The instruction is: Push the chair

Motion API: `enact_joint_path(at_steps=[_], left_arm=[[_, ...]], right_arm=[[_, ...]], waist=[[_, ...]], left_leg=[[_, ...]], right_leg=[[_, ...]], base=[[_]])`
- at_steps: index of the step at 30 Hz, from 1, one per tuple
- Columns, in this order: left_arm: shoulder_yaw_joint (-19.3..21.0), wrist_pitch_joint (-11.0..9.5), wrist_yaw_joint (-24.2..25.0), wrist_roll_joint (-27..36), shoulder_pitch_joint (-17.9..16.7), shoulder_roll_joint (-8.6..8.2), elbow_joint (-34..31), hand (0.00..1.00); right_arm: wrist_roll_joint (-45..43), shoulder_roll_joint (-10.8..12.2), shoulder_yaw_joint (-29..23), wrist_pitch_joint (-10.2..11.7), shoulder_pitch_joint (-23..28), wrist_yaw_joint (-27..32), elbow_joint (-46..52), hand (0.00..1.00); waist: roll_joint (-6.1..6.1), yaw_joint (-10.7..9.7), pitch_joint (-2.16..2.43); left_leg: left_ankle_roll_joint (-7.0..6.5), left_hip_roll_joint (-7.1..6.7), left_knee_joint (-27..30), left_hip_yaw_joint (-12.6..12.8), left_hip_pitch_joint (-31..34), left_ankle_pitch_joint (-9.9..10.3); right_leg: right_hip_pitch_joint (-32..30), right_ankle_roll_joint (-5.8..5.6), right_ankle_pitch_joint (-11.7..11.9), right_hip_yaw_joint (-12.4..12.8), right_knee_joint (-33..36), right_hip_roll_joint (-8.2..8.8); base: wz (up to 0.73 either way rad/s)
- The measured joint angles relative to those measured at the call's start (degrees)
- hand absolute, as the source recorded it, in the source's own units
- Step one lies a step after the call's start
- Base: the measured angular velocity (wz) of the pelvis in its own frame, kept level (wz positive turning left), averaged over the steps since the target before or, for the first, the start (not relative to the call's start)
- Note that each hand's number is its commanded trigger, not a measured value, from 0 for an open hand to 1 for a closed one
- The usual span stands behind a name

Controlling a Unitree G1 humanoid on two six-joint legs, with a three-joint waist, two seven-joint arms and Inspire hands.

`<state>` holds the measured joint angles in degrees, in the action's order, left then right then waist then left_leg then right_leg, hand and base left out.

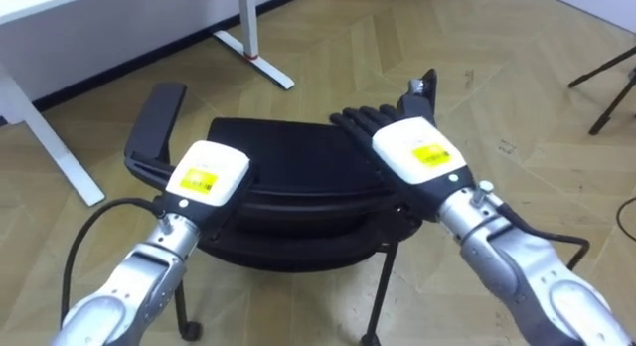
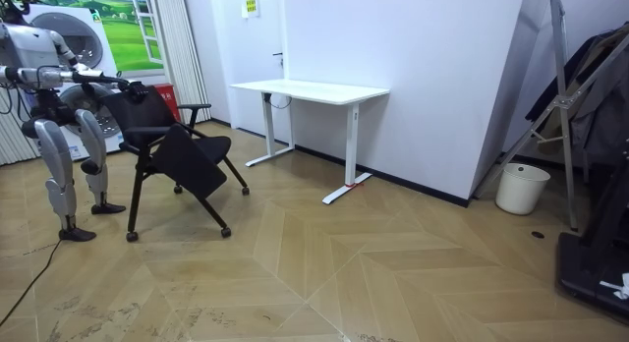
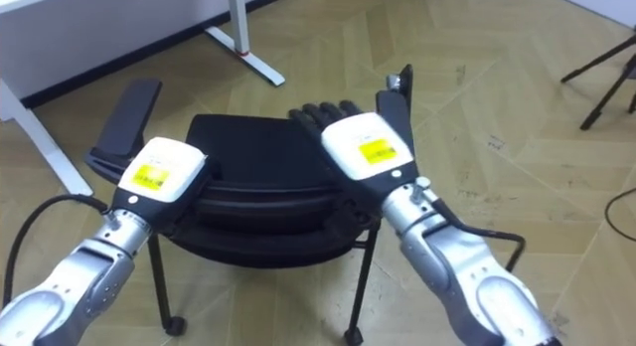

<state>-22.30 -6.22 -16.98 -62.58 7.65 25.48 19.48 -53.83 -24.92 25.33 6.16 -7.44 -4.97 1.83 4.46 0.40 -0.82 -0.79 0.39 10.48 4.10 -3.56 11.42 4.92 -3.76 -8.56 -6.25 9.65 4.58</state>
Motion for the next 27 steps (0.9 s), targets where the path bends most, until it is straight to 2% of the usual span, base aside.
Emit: enact_joint_path(at_steps=[4,9,17,20,26,27], left_arm=[[-0.4,0.1,0.1,-0.1,0.4,-0.21,-0.1,1.00],[-0.9,0.0,0.1,-0.2,0.9,-0.35,-0.3,1.00],[-1.0,0.0,0.1,-0.2,1.3,-1.03,0.2,1.00],[-1.1,0.0,0.1,-0.1,1.6,-1.74,1.3,1.00],[-1.6,-0.1,0.2,0.0,2.8,-2.38,3.4,1.00],[-1.6,-0.1,0.2,0.1,2.8,-2.40,3.4,1.00]], right_arm=[[-0.3,0.0,0.5,-0.1,0.0,-1.7,-0.6,0.00],[-0.5,0.0,0.6,-2.0,0.1,-3.4,-1.3,0.00],[-3.0,0.0,1.1,-2.1,0.1,-3.9,-4.4,0.00],[-3.0,0.1,1.4,-2.1,0.1,-3.0,-6.0,0.00],[-2.8,1.1,1.5,-1.9,0.1,1.1,-9.9,0.00],[-2.8,1.2,1.5,-1.9,0.1,1.6,-10.1,0.03]], waist=[[0.01,0.1,-0.08],[-0.23,0.2,-0.14],[-0.77,0.0,-0.04],[-1.21,-0.1,0.13],[-1.51,-0.2,0.02],[-1.54,-0.3,0.00]], left_leg=[[0.01,-0.01,0.0,-0.6,0.3,0.0],[0.07,-0.01,0.3,-1.5,1.0,0.0],[0.08,-0.13,1.0,-2.1,1.8,0.0],[0.08,-0.23,1.2,-2.3,1.6,0.0],[0.07,-0.27,1.2,-2.6,1.0,0.0],[0.08,-0.27,1.2,-2.8,1.1,0.0]], right_leg=[[0.0,0.00,0.0,-0.6,-0.1,0.00],[-0.2,0.00,0.0,-1.8,-0.1,0.00],[-0.2,0.00,0.0,-1.9,-0.2,0.04],[0.1,0.00,0.0,-2.0,-0.2,0.14],[0.9,0.00,0.0,-2.7,-0.2,0.18],[0.9,0.00,0.0,-3.0,-0.2,0.18]], base=[[0.08],[0.09],[0.04],[0.03],[0.01],[0.05]])
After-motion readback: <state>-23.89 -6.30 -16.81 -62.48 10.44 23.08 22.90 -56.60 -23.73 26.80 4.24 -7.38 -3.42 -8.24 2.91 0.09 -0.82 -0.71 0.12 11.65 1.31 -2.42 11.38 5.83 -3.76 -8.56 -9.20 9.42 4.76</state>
